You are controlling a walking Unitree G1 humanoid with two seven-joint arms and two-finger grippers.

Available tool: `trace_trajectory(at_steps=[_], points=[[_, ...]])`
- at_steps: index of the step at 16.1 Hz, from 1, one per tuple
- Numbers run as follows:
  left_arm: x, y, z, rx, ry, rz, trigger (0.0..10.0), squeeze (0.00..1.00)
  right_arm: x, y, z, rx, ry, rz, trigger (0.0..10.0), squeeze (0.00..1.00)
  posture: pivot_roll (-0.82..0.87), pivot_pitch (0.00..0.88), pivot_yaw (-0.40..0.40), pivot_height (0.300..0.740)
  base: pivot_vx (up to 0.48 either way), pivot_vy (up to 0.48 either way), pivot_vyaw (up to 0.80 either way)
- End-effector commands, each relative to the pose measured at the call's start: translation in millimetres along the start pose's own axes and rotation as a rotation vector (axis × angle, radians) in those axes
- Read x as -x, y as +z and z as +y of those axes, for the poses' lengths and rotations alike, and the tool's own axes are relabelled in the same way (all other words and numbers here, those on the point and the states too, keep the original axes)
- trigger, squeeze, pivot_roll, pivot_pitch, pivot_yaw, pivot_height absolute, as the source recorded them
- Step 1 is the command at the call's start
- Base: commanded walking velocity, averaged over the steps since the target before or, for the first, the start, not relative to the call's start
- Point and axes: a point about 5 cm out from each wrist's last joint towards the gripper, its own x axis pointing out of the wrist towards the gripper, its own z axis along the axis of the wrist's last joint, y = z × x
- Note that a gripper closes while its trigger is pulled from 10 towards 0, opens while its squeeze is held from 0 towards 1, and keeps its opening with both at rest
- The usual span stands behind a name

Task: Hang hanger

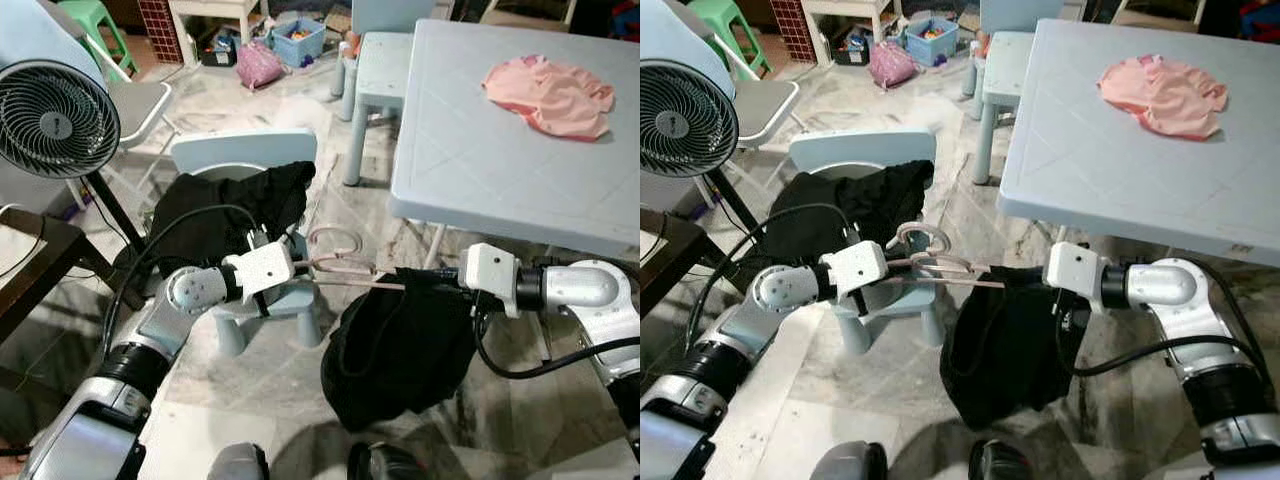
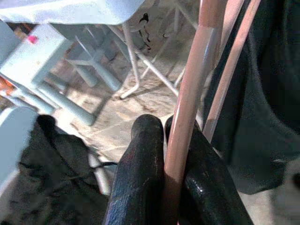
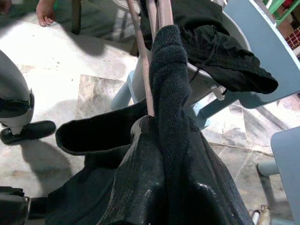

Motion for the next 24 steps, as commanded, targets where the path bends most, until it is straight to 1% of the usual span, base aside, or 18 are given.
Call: trace_trajectory(at_steps=[1,2,3,4,6,10,11,12,13,14,15,20,22,23,24], points=[[3.9,-3.1,5.7,0.083,0.043,-0.014,9.7,0.0,-1.4,2.4,-2.2,0.027,0.0,-0.001,10.0,0.0,-0.06,0.09,-0.019,0.74,0.0,0.0,0.0],[2.4,-4.1,3.3,0.131,0.027,-0.026,10.0,1.0,-2.2,2.2,-2.9,0.033,-0.004,-0.003,10.0,0.0,-0.06,0.09,-0.019,0.74,0.0,0.0,0.0],[1.6,-2.9,1.9,0.197,0.008,-0.051,10.0,1.0,-2.4,2.1,-3.2,0.037,-0.006,-0.003,10.0,0.0,-0.06,0.092,-0.02,0.74,0.0,0.0,0.0],[1.6,-1.5,2.5,0.227,0.003,-0.063,10.0,1.0,-2.2,2.0,-3.1,0.039,-0.006,-0.003,10.0,0.0,-0.06,0.092,-0.02,0.74,0.0,0.0,0.0],[3.0,1.4,2.1,0.272,-0.056,-0.063,10.0,1.0,-2.7,0.8,-3.0,0.046,-0.008,0.002,10.0,0.0,-0.06,0.094,-0.021,0.74,0.0,0.0,0.0],[13.7,8.9,-4.3,0.272,-0.226,-0.044,10.0,1.0,-4.6,-0.6,-1.7,0.051,0.005,0.003,10.0,0.0,-0.06,0.094,-0.021,0.74,0.0,0.0,0.0],[15.5,9.2,-5.5,0.275,-0.25,-0.038,10.0,1.0,-4.9,-0.8,-1.3,0.051,0.01,0.004,10.0,0.0,-0.06,0.094,-0.021,0.74,0.0,0.0,0.0],[20.1,9.5,-7.4,0.291,-0.301,-0.016,10.0,1.0,-5.2,-1.4,-0.7,0.053,0.016,0.007,10.0,0.0,-0.06,0.094,-0.021,0.74,0.0,0.0,0.0],[24.7,10.8,-8.4,0.283,-0.339,-0.001,10.0,1.0,-5.4,-1.9,0.0,0.054,0.022,0.009,10.0,0.0,-0.06,0.097,-0.022,0.74,0.0,0.0,0.0],[27.6,12.9,-6.9,0.293,-0.345,0.009,10.0,1.0,-4.9,-3.6,0.7,0.058,0.024,0.017,10.0,0.0,-0.06,0.097,-0.022,0.74,0.0,0.0,0.0],[31.0,10.3,-8.8,0.284,-0.369,0.044,10.0,1.0,-5.0,-5.0,1.4,0.059,0.027,0.022,10.0,0.0,-0.06,0.095,-0.02,0.74,0.0,0.0,0.0],[39.1,-3.7,-18.0,0.315,-0.408,0.14,10.0,1.0,-3.9,-6.4,0.6,0.064,0.029,0.03,10.0,0.0,-0.06,0.092,-0.018,0.74,0.0,0.0,0.0],[40.2,-6.0,-19.0,0.322,-0.411,0.146,10.0,1.0,-3.5,-7.1,0.2,0.064,0.029,0.032,10.0,0.0,-0.06,0.088,-0.019,0.74,0.0,0.0,0.0],[40.8,-8.2,-19.5,0.307,-0.407,0.15,10.0,1.0,-3.5,-7.3,-0.2,0.065,0.03,0.034,10.0,0.0,-0.06,0.087,-0.02,0.74,0.0,0.0,0.0],[38.2,-13.8,-16.9,0.273,-0.351,0.168,10.0,0.0,-4.4,-6.9,-0.8,0.066,0.031,0.033,10.0,0.0,-0.06,0.086,-0.022,0.74,0.0,0.0,0.0]])
